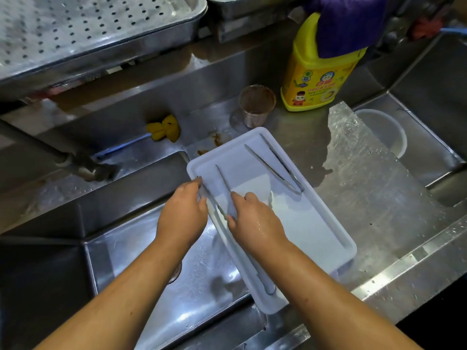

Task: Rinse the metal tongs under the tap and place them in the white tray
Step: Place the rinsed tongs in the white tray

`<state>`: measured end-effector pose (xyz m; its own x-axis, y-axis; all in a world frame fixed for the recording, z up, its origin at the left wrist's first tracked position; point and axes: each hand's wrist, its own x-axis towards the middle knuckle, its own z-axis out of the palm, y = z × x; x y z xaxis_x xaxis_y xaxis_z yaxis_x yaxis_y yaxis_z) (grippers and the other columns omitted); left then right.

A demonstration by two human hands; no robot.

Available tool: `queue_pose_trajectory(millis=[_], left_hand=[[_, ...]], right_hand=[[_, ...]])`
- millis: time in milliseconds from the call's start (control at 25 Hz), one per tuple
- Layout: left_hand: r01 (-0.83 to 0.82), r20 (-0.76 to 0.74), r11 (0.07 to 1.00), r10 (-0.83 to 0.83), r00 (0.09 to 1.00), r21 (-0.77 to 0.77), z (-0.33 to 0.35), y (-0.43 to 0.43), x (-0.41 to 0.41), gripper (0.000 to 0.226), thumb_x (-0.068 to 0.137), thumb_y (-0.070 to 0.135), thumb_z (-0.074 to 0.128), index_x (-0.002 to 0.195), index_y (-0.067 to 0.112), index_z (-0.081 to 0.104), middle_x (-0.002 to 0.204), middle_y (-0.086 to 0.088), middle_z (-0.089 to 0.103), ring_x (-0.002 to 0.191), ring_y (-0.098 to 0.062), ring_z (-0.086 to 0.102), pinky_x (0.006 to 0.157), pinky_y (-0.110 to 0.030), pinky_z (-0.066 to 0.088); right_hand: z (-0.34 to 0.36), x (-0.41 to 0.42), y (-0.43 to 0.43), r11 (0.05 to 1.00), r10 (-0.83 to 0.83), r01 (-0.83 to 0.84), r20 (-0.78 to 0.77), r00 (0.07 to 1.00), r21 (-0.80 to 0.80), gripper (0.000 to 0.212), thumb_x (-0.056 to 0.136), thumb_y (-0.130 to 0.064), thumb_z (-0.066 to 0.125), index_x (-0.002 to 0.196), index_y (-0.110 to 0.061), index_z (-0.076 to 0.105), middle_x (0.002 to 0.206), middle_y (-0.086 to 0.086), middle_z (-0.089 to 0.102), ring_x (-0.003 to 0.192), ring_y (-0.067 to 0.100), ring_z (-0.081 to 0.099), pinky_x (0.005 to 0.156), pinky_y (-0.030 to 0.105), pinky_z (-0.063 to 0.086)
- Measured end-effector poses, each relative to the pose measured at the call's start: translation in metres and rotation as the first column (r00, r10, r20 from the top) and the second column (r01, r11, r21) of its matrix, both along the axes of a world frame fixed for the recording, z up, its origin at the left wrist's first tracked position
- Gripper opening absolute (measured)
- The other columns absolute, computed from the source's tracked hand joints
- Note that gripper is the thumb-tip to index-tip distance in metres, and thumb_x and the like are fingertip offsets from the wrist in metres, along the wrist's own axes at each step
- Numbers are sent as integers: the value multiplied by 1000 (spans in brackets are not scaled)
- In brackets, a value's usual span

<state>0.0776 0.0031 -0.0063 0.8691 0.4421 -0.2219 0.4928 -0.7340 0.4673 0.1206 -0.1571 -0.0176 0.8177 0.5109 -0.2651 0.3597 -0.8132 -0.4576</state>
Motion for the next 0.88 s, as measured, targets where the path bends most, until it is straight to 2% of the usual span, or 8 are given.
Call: queue_pose_trajectory(millis=[240,400,560,600,640,760,800,880], left_hand=[[14,20,1000,-14,1000,-8,-8,7,-7,50,102,28,60,151,23,51,149,-2,60,132,-24,59,102,-39,51],[40,13,999,-39,999,-18,-11,12,-8,52,101,32,60,152,26,50,152,1,57,134,-22,57,103,-37,50],[192,72,981,-192,979,14,-10,10,-15,54,97,39,65,148,30,52,161,2,44,145,-22,44,115,-39,39],[251,60,967,-253,966,46,-10,6,-16,54,97,43,64,148,32,51,163,2,42,147,-23,40,117,-42,37],[305,31,950,-308,951,72,-11,1,-15,54,96,48,62,148,34,51,164,3,40,149,-24,37,119,-44,34],[381,-54,920,-378,924,89,-12,-10,-9,53,97,54,57,146,36,53,162,1,44,150,-24,36,122,-44,30],[375,-63,924,-371,927,78,-13,-11,-7,52,97,54,57,146,35,54,160,1,46,148,-23,38,120,-43,32],[355,-50,933,-353,934,59,-14,-9,-7,51,97,51,59,144,31,55,154,2,52,143,-23,45,115,-41,39]], right_hand=[[-7,10,16,998,-27,26,10,1000,56,50,103,-35,58,150,-19,48,123,11,59,101,33,69,84,42,58],[1,12,21,999,-24,25,-16,1000,45,55,104,-35,56,155,-21,41,135,11,57,109,31,67,88,39,56],[25,8,-10,949,-213,173,128,969,264,49,101,-36,54,148,-24,48,131,5,59,111,26,63,84,38,52],[28,3,-24,942,-252,209,143,957,263,51,98,-41,56,146,-24,48,130,4,59,112,25,61,84,36,51],[29,-7,-37,950,-264,234,127,956,207,59,95,-49,59,147,-23,45,132,4,57,115,25,59,85,37,50],[20,-38,-62,975,-184,178,-32,982,-134,99,82,-70,67,156,-20,25,138,7,45,123,29,50,96,41,49],[15,-44,-65,971,-160,143,-74,984,-193,107,80,-73,67,159,-19,18,140,7,42,125,28,49,98,40,49],[4,-50,-68,977,-124,104,-94,988,-187,108,83,-69,66,161,-19,11,144,6,38,126,29,48,100,38,47]])
